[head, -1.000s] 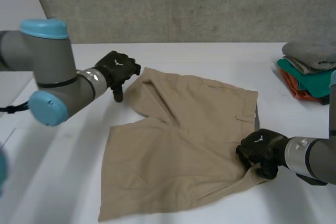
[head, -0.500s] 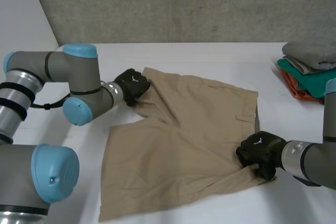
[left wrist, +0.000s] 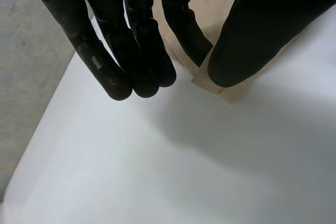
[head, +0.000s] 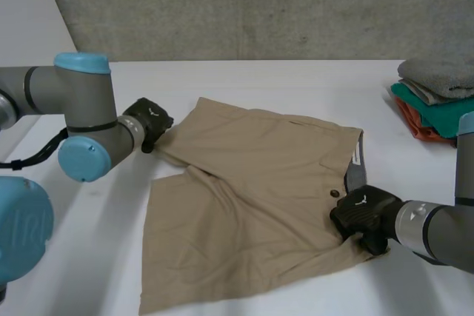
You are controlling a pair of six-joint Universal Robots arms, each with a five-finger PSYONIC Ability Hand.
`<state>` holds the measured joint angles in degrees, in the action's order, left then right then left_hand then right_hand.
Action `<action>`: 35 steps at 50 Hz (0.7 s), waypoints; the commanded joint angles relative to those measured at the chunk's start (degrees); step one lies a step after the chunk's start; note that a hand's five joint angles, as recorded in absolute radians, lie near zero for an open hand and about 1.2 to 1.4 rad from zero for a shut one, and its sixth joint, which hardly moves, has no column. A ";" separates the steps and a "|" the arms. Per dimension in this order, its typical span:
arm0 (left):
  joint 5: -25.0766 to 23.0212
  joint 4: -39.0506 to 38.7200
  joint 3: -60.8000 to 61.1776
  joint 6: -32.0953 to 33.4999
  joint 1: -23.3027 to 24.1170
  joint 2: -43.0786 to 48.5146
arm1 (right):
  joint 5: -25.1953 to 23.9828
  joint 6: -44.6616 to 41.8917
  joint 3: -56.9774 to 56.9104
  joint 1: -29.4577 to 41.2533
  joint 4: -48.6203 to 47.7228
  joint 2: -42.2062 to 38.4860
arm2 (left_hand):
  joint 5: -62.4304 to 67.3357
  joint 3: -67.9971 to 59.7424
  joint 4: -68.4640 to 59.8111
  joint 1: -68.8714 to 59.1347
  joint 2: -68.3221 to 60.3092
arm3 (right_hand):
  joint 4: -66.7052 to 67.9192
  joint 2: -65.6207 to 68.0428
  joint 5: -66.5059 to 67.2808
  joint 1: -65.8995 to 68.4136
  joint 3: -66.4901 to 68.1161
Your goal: Fold the laundry.
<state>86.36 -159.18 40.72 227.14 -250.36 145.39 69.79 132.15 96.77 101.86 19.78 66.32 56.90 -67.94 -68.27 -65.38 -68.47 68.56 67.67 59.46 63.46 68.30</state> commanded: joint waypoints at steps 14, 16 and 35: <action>6.54 -0.61 15.14 -7.83 0.49 -19.14 | -0.36 10.48 1.23 4.75 -5.62 6.98 | -55.85 56.89 57.22 54.33 57.42 | 11.44 12.33 10.54 16.54 11.70; 5.84 -0.34 18.94 -10.04 0.14 -23.02 | -0.36 11.89 0.70 4.93 -6.24 7.15 | -55.68 56.72 57.05 54.16 57.25 | 11.44 12.33 10.54 16.54 11.70; -2.07 6.78 54.02 -33.08 7.16 -44.58 | 6.58 33.96 -6.33 3.43 -10.55 2.67 | -45.75 46.80 47.13 44.24 47.33 | 11.44 12.33 10.54 16.54 11.70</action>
<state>84.34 -153.88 90.67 196.30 -246.28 98.67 73.77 166.24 90.10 105.50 10.18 69.45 7.55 -17.26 -17.67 -17.34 -17.24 68.57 67.67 59.47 63.46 68.30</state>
